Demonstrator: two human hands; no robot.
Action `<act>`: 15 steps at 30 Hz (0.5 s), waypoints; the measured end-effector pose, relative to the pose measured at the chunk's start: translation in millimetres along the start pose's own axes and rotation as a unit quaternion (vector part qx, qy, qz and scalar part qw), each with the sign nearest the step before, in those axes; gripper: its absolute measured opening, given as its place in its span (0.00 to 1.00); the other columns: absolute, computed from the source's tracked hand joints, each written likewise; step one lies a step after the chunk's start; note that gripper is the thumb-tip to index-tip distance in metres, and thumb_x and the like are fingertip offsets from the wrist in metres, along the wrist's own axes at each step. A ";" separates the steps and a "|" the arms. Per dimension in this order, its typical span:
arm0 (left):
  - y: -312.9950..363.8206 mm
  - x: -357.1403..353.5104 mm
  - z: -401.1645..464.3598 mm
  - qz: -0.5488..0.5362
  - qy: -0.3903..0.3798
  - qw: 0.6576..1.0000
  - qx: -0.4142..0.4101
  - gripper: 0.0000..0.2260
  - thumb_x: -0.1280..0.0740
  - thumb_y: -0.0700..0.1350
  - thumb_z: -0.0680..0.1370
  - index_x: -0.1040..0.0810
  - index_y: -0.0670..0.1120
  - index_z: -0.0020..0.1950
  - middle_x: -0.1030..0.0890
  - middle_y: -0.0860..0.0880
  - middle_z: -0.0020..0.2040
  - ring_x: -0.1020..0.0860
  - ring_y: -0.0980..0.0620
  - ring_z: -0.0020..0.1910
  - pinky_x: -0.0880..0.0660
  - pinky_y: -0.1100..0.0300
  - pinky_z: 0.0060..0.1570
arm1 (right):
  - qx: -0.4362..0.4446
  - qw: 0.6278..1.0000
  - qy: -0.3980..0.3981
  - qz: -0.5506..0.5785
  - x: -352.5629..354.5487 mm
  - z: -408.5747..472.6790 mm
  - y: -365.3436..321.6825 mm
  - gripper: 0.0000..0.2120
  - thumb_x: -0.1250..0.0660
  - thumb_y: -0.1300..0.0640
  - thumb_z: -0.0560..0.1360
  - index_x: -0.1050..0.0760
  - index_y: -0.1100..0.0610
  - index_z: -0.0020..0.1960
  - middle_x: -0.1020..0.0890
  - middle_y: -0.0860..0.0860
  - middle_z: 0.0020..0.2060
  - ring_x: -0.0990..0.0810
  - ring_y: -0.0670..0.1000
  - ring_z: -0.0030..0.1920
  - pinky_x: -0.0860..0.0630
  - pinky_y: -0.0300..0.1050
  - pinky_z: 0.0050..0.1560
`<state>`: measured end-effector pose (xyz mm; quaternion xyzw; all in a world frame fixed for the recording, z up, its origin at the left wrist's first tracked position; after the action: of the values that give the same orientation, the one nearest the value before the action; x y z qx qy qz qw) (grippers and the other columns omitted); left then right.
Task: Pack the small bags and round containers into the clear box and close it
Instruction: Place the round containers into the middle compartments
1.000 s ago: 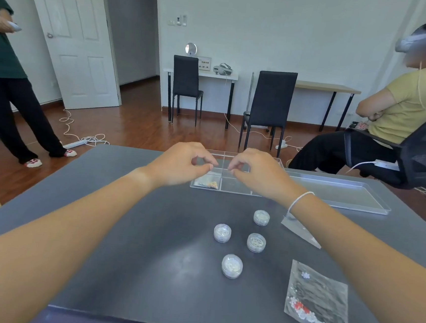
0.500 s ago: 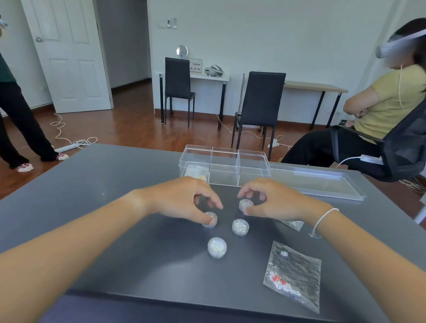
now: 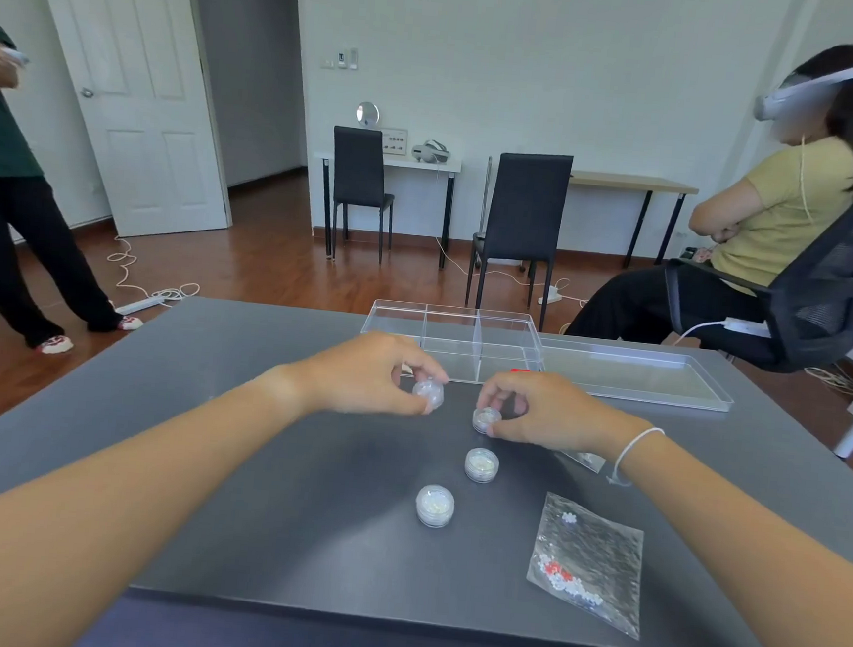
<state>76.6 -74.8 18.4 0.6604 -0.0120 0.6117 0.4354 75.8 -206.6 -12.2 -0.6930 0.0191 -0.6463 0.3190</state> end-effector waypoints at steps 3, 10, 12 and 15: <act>1.4 22.0 14.5 -0.017 0.062 0.998 -0.007 0.10 0.30 0.51 0.70 0.23 0.64 0.49 0.22 0.59 0.46 0.30 0.57 0.33 0.31 0.72 0.37 | 0.015 1.000 0.012 0.022 5.9 3.3 -6.0 0.05 0.31 0.52 0.71 0.25 0.45 0.44 0.23 0.37 0.37 0.28 0.33 0.33 0.34 0.27 0.35; -0.5 50.8 51.3 -0.011 0.112 0.994 -0.011 0.07 0.30 0.45 0.70 0.20 0.50 0.48 0.19 0.53 0.46 0.27 0.72 0.30 0.33 0.78 0.35 | 0.033 0.995 0.075 0.056 44.4 18.3 -14.7 0.04 0.30 0.51 0.70 0.25 0.46 0.43 0.23 0.39 0.39 0.29 0.44 0.34 0.32 0.27 0.35; -3.0 52.8 61.8 -0.007 0.112 0.994 -0.007 0.06 0.30 0.45 0.70 0.20 0.49 0.47 0.19 0.54 0.45 0.28 0.72 0.29 0.33 0.76 0.34 | 0.041 0.994 0.087 0.058 55.3 23.6 -17.6 0.04 0.31 0.51 0.70 0.25 0.48 0.44 0.23 0.40 0.40 0.29 0.44 0.34 0.31 0.29 0.36; -10.1 52.6 77.6 -0.001 0.106 0.994 0.003 0.06 0.30 0.45 0.70 0.20 0.49 0.46 0.19 0.53 0.45 0.28 0.72 0.29 0.34 0.79 0.33 | 0.045 0.993 0.095 0.058 67.9 33.3 -17.2 0.05 0.31 0.50 0.71 0.24 0.48 0.45 0.21 0.44 0.43 0.28 0.42 0.34 0.30 0.35 0.38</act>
<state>157.3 -87.2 65.7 0.5930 0.0368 0.6778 0.4331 110.5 -208.8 57.1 -0.6111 0.0603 -0.6895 0.3840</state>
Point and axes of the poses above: each hand's wrist, its own z-axis towards the middle knuckle, its own x-axis out of the back of the hand, y = z × x, the point moved 10 cm from there along z, towards the middle knuckle
